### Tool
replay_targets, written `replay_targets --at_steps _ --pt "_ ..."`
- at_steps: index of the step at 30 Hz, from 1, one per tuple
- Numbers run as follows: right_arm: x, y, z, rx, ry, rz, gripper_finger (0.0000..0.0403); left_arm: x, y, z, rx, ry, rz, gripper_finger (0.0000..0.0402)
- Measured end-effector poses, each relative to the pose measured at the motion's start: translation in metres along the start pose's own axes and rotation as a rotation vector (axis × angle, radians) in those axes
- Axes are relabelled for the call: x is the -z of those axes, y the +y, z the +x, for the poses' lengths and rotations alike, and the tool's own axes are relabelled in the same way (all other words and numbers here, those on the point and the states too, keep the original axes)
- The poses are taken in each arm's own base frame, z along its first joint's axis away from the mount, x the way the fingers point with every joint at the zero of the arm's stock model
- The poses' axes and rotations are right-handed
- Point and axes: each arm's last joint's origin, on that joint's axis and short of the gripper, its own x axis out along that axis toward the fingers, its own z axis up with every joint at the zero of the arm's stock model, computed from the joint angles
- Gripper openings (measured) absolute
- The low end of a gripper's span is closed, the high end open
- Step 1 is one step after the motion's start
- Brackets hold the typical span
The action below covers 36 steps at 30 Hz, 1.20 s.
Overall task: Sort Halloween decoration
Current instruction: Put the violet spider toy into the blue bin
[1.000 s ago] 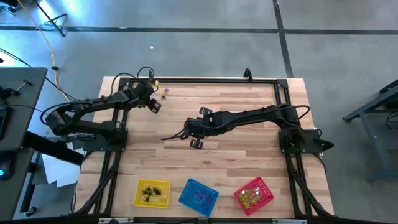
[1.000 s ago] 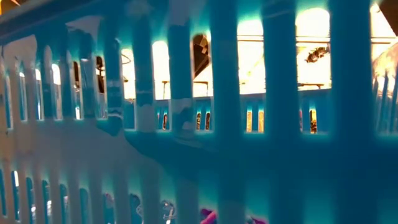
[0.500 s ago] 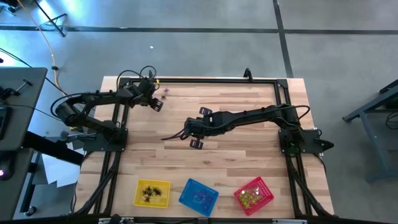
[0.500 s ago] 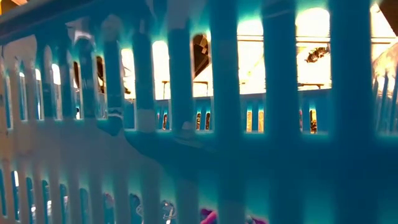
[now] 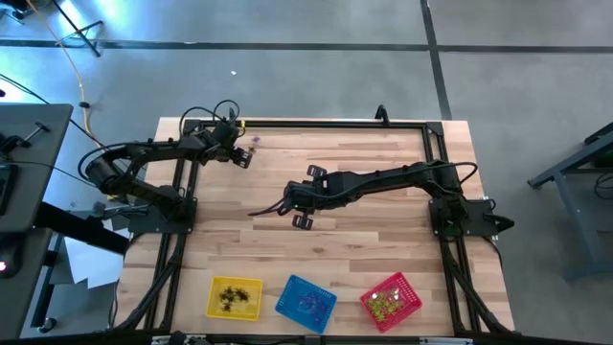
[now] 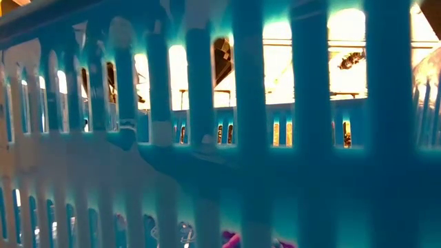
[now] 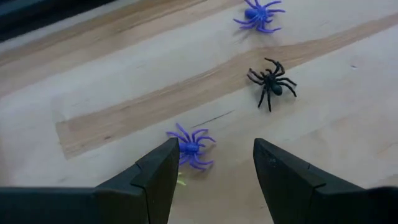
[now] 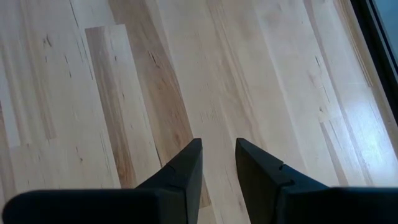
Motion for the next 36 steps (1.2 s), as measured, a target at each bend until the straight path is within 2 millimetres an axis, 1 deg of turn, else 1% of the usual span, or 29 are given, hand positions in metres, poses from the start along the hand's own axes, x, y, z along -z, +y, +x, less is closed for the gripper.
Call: replay_targets --at_steps 6,14,16,21,25,30,33,36 --pt "0.0 0.0 0.0 0.0 0.0 0.0 0.0091 0.002 0.0 0.001 0.001 0.023 -0.085 0.0193" --pt "0.0 0.0 0.0 0.0 0.0 0.0 0.0091 0.003 -0.003 0.007 -0.041 0.013 -0.128 0.0193" --pt "0.0 0.0 0.0 0.0 0.0 0.0 0.0091 0.001 -0.004 0.008 -0.05 0.016 -0.143 0.0193" --pt "0.0 0.0 0.0 0.0 0.0 0.0 0.0091 -0.006 -0.006 0.015 -0.095 0.108 -0.137 0.0187" --pt "0.0 0.0 0.0 0.0 0.0 0.0 0.0091 -0.014 -0.01 0.02 -0.13 0.187 -0.125 0.0172" --pt "0.0 0.0 0.0 0.0 0.0 0.0 0.0091 -0.016 -0.014 0.025 -0.149 0.244 -0.111 0.0149" --pt "0.0 0.0 0.0 0.0 0.0 0.0 0.0091 -0.016 -0.014 0.025 -0.142 0.252 -0.113 0.0125" --pt "0.0 0.0 0.0 0.0 0.0 0.0 0.0091 -0.016 -0.014 0.025 -0.126 0.262 -0.11 0.0089"
